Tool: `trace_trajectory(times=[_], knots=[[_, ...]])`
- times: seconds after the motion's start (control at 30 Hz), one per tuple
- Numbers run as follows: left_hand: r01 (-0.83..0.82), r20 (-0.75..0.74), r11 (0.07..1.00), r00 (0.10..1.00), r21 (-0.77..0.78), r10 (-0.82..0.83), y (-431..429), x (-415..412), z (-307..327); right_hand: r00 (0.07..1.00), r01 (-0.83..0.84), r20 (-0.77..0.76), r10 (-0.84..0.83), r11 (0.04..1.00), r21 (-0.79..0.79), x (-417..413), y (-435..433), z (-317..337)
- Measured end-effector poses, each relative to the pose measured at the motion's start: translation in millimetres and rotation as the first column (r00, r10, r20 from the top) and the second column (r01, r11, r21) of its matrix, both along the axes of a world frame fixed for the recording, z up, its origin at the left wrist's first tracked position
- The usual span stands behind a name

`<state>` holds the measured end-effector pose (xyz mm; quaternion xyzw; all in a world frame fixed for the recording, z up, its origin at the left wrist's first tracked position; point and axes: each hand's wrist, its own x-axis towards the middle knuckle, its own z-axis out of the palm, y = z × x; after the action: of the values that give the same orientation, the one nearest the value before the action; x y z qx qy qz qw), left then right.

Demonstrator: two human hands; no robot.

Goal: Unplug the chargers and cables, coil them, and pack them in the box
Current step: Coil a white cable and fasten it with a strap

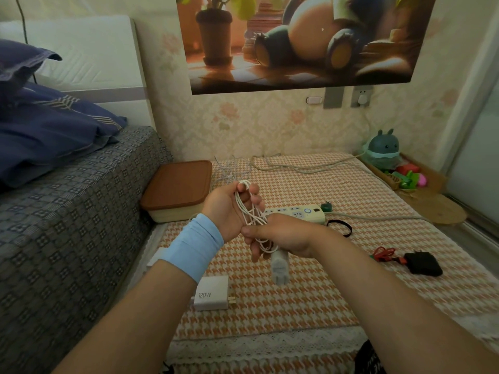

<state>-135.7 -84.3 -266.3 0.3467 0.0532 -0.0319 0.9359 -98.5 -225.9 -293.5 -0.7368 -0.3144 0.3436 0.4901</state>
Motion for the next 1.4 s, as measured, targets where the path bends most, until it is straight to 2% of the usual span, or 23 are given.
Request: trace_trajectory(times=[0.13, 0.27, 0.33, 0.43, 0.5, 0.53, 0.63, 0.77, 0.83, 0.9, 0.97, 1.03, 1.17, 1.27, 1.4], knots=[[-0.089, -0.014, 0.992, 0.996, -0.092, 0.088, 5, 9, -2, 1.000, -0.008, -0.022, 0.009, 0.999, 0.032, 0, -2, 0], [-0.222, -0.093, 0.960, 0.974, -0.172, 0.208, 16, 13, -4, 0.996, 0.022, 0.083, -0.018, 0.999, -0.043, 1, -3, -3], [-0.244, -0.113, 0.956, 0.967, -0.161, 0.228, 17, 13, -5, 0.995, -0.011, 0.102, 0.016, 0.999, -0.050, -1, -2, -6], [-0.242, -0.102, 0.968, 0.967, -0.071, 0.235, 13, 12, -7, 0.994, -0.103, -0.041, 0.103, 0.994, 0.024, -5, 0, -8], [-0.233, -0.073, 0.972, 0.970, -0.032, 0.230, 11, 11, -10, 0.974, -0.078, -0.206, 0.094, 0.993, 0.086, -5, 2, -8], [-0.216, -0.048, 0.976, 0.976, -0.031, 0.215, 11, 10, -11, 0.969, -0.066, -0.231, 0.084, 0.994, 0.086, -4, 3, -9], [-0.127, 0.028, 0.992, 0.992, 0.020, 0.126, 13, 8, -16, 0.989, -0.107, -0.107, 0.105, 0.994, -0.015, -4, 6, -13], [-0.084, 0.051, 0.996, 0.995, -0.005, 0.084, 24, 5, -26, 0.983, -0.129, -0.141, 0.120, 0.990, -0.059, -4, 13, -15], [-0.085, 0.057, 0.993, 0.995, 0.084, 0.081, 31, 4, -31, 0.987, -0.101, -0.133, 0.094, 0.993, -0.053, 0, 17, -16], [0.026, 0.023, 0.959, 0.999, 0.284, -0.034, 38, 3, -38, 0.989, -0.057, -0.138, 0.055, 0.998, -0.015, 3, 21, -18], [0.210, -0.037, 0.866, 0.975, 0.454, -0.217, 39, 1, -46, 0.983, 0.000, -0.182, 0.008, 0.999, 0.039, 6, 24, -18], [0.232, -0.071, 0.791, 0.970, 0.566, -0.234, 35, 1, -54, 0.970, 0.033, -0.243, -0.012, 0.996, 0.082, 9, 26, -21], [0.100, 0.020, 0.763, 0.989, 0.638, -0.146, 32, 1, -53, 0.936, -0.046, -0.348, 0.059, 0.998, 0.046, 12, 27, -24], [0.078, 0.044, 0.734, 0.988, 0.674, -0.146, 35, 2, -55, 0.907, -0.021, -0.420, 0.021, 1.000, 0.005, 13, 27, -22], [-0.010, 0.062, 0.773, 0.997, 0.634, -0.039, 43, 8, -57, 0.940, 0.057, -0.328, -0.094, 0.991, -0.123, 26, 14, -24]])
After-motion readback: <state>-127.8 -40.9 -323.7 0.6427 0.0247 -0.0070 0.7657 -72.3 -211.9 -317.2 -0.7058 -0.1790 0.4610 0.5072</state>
